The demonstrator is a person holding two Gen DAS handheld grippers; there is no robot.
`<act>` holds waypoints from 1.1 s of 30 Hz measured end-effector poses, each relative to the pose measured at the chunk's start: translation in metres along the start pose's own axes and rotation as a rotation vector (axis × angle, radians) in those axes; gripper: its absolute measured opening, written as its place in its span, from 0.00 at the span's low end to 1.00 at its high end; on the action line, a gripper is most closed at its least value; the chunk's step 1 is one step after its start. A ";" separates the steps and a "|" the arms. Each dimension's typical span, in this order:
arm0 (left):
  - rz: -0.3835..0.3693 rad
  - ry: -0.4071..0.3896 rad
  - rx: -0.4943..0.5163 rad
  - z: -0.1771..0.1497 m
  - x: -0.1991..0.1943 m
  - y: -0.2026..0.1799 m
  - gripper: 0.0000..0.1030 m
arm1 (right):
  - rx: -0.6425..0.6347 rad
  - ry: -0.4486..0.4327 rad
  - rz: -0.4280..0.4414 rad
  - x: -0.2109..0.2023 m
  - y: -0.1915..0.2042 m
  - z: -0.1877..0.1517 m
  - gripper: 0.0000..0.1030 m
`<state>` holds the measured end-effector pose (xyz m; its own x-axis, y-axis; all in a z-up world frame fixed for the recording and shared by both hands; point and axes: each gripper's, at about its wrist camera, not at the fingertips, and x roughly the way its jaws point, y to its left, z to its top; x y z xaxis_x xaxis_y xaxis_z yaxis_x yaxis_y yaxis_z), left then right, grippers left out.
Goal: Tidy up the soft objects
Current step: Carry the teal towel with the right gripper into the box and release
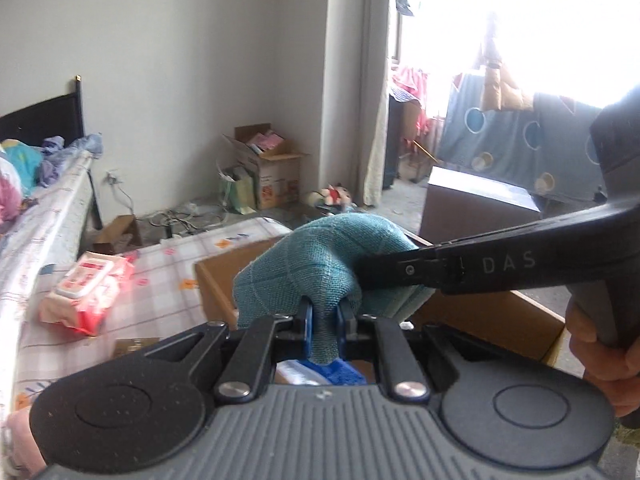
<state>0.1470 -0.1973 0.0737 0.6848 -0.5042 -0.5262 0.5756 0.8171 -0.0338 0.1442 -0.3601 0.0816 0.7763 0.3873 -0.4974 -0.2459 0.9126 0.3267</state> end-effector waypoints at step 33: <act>0.051 0.102 -0.083 -0.002 0.042 0.027 0.23 | -0.278 0.342 -0.433 0.051 -0.093 -0.030 0.52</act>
<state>0.1900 -0.1960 0.0486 0.6608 -0.4336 -0.6126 0.4993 0.8634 -0.0725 0.1891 -0.4210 0.0015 0.6206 -0.0479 -0.7827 -0.1279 0.9786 -0.1614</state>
